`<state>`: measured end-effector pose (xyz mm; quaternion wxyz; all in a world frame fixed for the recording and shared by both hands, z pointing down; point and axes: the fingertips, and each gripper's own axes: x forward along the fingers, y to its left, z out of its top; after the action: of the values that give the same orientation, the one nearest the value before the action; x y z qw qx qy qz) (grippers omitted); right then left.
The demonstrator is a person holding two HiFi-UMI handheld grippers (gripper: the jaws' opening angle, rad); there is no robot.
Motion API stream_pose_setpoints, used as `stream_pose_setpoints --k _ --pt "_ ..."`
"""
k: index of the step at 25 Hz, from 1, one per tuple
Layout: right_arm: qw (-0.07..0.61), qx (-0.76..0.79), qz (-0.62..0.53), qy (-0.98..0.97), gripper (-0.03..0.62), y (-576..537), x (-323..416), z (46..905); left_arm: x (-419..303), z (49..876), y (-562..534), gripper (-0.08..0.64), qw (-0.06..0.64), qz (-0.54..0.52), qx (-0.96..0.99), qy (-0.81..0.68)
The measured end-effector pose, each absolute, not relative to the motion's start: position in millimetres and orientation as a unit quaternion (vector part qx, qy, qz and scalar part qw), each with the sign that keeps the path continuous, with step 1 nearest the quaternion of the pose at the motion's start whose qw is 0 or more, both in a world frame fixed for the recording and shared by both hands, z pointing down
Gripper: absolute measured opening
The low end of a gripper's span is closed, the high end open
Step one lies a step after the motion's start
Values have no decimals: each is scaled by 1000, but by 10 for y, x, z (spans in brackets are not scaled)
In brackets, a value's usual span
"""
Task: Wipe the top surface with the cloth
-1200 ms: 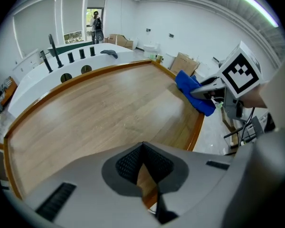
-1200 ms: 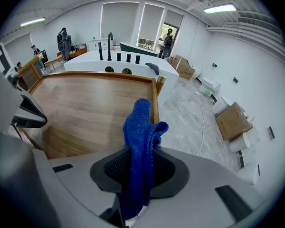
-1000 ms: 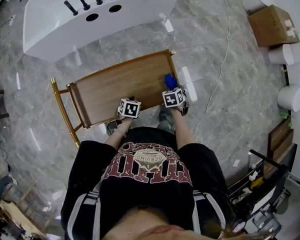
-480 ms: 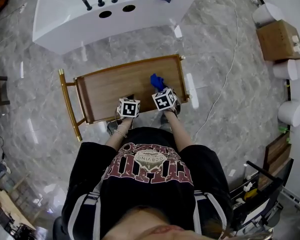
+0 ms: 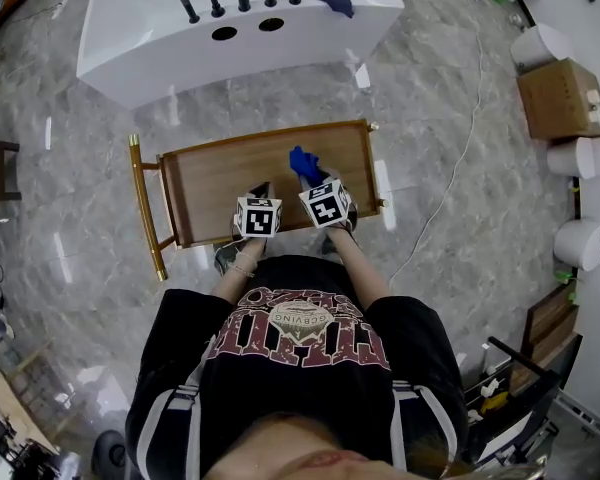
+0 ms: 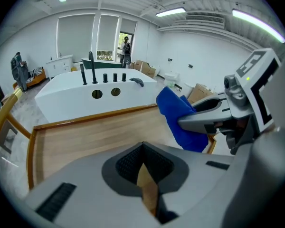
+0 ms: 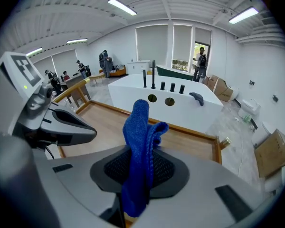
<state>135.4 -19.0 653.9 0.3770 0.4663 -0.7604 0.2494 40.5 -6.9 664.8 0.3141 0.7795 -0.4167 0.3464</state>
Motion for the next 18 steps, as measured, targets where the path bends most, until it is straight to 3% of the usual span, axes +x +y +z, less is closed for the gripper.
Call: stream_pose_setpoints --k 18 --pt "271 470 198 -817 95 -457 919 5478 264 5508 -379 49 240 247 820 -458"
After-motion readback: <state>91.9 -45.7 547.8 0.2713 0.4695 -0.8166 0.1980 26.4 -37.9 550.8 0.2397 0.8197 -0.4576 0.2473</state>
